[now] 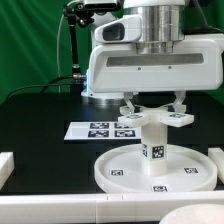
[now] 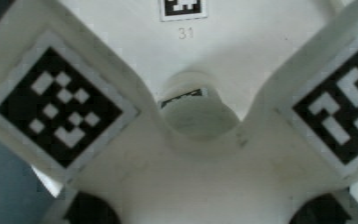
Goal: Assemble round table
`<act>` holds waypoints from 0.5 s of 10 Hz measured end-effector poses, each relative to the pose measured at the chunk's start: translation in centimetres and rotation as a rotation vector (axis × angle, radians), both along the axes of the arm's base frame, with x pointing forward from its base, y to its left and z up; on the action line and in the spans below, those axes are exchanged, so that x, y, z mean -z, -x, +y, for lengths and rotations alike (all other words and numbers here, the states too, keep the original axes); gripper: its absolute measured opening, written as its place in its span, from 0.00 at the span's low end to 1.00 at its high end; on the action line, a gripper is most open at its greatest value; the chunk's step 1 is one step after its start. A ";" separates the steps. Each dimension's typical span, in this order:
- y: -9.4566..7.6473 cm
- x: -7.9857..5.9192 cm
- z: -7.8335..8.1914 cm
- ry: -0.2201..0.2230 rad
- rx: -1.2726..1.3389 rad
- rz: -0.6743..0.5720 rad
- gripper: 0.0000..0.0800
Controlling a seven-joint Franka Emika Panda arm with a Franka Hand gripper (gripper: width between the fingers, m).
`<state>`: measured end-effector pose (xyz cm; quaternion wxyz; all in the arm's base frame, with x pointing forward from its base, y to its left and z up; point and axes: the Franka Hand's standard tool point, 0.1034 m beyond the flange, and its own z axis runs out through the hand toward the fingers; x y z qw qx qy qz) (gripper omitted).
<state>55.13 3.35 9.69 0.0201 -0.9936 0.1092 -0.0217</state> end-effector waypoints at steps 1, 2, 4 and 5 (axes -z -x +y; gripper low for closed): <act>-0.1 0.0 -0.1 -0.016 0.146 -0.015 0.56; -0.1 -0.1 -0.2 -0.035 0.273 -0.017 0.56; -0.3 -0.2 0.0 -0.044 0.380 -0.016 0.56; -0.3 -0.3 0.0 -0.049 0.431 -0.014 0.56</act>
Offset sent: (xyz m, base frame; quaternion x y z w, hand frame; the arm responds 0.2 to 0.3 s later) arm 0.0000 0.0000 0.0000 0.0000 0.0000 0.1938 0.9810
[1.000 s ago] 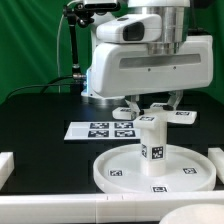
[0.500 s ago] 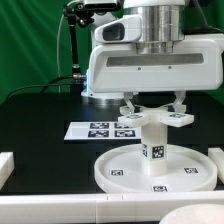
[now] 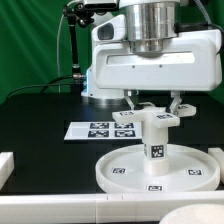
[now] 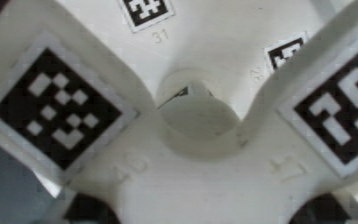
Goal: Assemble round table
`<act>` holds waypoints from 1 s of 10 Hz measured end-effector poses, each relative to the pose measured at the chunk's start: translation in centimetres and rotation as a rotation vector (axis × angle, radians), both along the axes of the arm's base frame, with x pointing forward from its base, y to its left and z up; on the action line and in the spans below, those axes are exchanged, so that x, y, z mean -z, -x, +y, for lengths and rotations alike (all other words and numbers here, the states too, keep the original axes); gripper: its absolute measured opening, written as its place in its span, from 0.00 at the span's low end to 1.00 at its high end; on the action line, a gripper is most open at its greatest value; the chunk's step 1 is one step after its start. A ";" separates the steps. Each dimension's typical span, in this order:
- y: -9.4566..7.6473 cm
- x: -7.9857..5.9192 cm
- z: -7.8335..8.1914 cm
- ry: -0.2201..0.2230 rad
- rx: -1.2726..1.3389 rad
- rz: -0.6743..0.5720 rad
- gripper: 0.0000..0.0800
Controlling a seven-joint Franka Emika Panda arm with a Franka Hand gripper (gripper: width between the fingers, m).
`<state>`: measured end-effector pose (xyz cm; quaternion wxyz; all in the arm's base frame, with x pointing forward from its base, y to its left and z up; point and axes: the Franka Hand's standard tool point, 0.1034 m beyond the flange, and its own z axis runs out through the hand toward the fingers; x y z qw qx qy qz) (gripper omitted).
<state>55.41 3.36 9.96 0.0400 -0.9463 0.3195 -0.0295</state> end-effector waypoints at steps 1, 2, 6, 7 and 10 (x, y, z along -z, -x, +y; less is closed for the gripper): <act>0.0 0.0 0.1 -0.010 0.097 0.005 0.56; -0.1 -0.1 0.0 -0.026 0.206 0.001 0.56; 0.0 -0.1 0.3 -0.123 0.720 0.001 0.56; -0.1 -0.1 0.5 -0.134 0.827 0.009 0.56; 0.0 -0.2 0.5 -0.132 0.845 0.015 0.56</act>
Offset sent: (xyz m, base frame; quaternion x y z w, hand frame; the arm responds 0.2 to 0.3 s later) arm -0.0121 -0.0016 0.0013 0.0231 0.0346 0.3849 0.9220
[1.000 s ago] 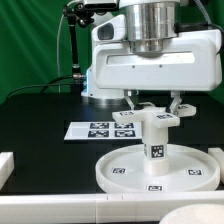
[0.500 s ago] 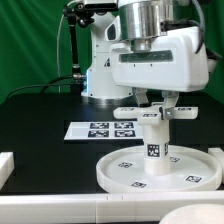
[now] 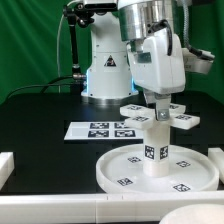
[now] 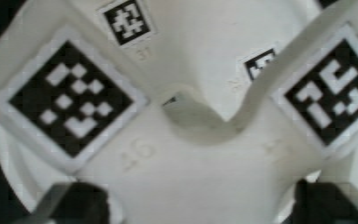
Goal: Assemble round table
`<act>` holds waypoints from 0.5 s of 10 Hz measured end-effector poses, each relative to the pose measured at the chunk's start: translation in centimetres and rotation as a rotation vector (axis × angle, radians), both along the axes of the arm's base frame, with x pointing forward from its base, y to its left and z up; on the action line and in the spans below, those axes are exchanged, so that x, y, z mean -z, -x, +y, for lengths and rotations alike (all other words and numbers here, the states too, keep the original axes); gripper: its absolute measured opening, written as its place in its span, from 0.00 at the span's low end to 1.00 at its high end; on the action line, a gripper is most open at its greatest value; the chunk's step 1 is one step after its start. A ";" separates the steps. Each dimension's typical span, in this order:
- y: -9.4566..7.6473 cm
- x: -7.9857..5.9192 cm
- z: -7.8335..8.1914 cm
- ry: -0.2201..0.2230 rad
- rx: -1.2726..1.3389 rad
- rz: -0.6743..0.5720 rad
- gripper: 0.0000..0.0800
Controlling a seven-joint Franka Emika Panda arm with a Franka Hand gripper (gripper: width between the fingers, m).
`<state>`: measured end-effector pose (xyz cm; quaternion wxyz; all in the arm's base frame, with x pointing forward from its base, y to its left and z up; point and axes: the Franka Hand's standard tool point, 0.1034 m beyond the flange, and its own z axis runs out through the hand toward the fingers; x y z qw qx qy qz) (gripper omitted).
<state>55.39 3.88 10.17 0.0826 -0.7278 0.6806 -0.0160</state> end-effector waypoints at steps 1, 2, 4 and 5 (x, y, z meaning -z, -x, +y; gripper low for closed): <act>0.2 -0.7 0.1 -0.009 -0.025 0.010 0.77; 0.3 -1.8 0.1 -0.019 -0.067 0.015 0.77; 0.4 -4.4 0.2 -0.038 -0.088 -0.008 0.81; 0.5 -4.3 0.2 -0.036 -0.092 -0.010 0.81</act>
Offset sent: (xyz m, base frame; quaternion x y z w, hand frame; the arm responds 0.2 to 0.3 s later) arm -0.0240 0.0016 0.0556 -0.0063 -0.0325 0.0182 0.9993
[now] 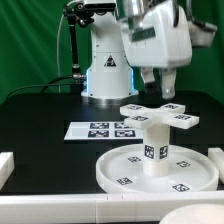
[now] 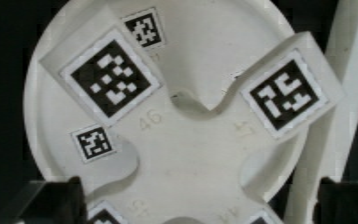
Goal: Assemble round table
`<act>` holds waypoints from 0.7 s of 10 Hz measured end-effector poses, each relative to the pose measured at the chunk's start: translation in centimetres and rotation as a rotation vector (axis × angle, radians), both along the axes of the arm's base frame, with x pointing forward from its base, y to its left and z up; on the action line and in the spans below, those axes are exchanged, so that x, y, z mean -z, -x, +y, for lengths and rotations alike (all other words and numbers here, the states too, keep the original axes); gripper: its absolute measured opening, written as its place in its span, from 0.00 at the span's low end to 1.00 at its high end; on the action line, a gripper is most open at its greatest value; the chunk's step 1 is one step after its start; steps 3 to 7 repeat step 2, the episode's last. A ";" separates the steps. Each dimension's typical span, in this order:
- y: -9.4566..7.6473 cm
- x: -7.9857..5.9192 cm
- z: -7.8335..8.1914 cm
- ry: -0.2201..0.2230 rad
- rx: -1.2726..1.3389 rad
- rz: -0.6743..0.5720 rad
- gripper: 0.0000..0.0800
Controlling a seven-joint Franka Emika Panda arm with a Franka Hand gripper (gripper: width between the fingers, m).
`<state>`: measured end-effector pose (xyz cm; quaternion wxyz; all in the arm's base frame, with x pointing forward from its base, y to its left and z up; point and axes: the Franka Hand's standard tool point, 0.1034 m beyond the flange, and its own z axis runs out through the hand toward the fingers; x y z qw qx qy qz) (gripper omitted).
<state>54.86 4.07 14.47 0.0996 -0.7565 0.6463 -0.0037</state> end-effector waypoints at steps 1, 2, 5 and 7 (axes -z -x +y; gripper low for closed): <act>0.0 0.2 0.0 0.001 -0.001 0.003 0.81; -0.1 0.2 0.0 0.001 -0.002 0.002 0.81; -0.1 0.2 0.0 0.001 -0.002 0.002 0.81; -0.1 0.2 0.0 0.001 -0.002 0.002 0.81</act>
Offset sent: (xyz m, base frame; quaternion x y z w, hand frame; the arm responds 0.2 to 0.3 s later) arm 0.0000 0.0000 0.0000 0.0000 0.0000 0.0000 1.0000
